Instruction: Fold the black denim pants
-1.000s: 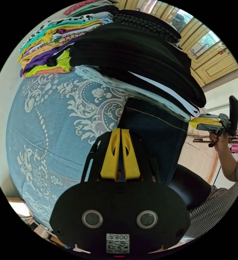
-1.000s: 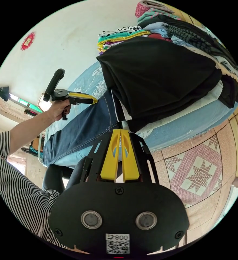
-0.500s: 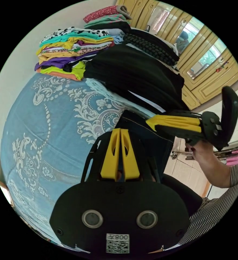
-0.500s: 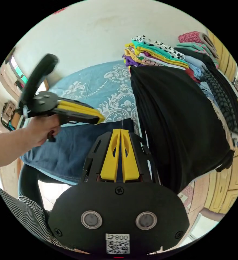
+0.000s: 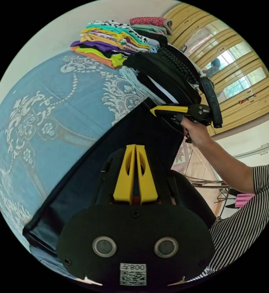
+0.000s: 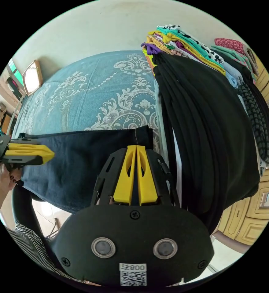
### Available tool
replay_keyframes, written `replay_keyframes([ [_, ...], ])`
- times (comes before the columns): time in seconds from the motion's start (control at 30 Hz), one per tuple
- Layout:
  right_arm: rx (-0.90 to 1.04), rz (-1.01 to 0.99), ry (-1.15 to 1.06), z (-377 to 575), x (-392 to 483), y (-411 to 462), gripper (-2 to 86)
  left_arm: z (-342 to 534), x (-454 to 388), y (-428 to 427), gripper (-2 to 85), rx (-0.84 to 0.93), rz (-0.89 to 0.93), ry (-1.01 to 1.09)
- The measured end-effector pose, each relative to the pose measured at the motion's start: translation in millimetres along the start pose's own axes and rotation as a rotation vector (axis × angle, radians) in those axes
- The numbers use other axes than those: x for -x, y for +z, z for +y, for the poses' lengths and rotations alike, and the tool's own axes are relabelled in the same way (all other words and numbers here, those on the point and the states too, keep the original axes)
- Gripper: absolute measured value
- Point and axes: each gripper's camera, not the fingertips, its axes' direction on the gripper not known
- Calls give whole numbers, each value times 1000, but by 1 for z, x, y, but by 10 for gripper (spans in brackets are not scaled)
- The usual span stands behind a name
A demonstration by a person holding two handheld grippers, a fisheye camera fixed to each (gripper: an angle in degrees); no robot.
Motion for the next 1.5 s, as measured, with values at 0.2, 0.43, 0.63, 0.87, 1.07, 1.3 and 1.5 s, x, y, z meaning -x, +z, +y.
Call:
replay_keyframes([
  [0.2, -93, -5, 82, -21, 56, -30, 0, 208, 127, -44, 38, -133, -150, -320],
  [0.43, -87, -389, -224, -66, 229, -35, 2, 408, 266, -61, 82, -188, -383, -635],
  [0.63, -22, -526, -547, -121, 391, -21, 9, 465, 348, 7, 81, -79, -398, -602],
  [0.87, 52, -556, -733, -187, 523, 5, 50, 537, 398, 78, 40, -71, -355, -556],
  [1.07, 232, -470, -837, -213, 605, 47, 23, 615, 434, 98, 27, -251, -198, -607],
  [1.3, 210, -455, -799, -240, 633, 50, 2, 673, 480, 139, 23, -319, -82, -662],
  [1.5, 164, -492, -777, -245, 656, 39, 0, 705, 514, 188, 21, -282, -41, -740],
])
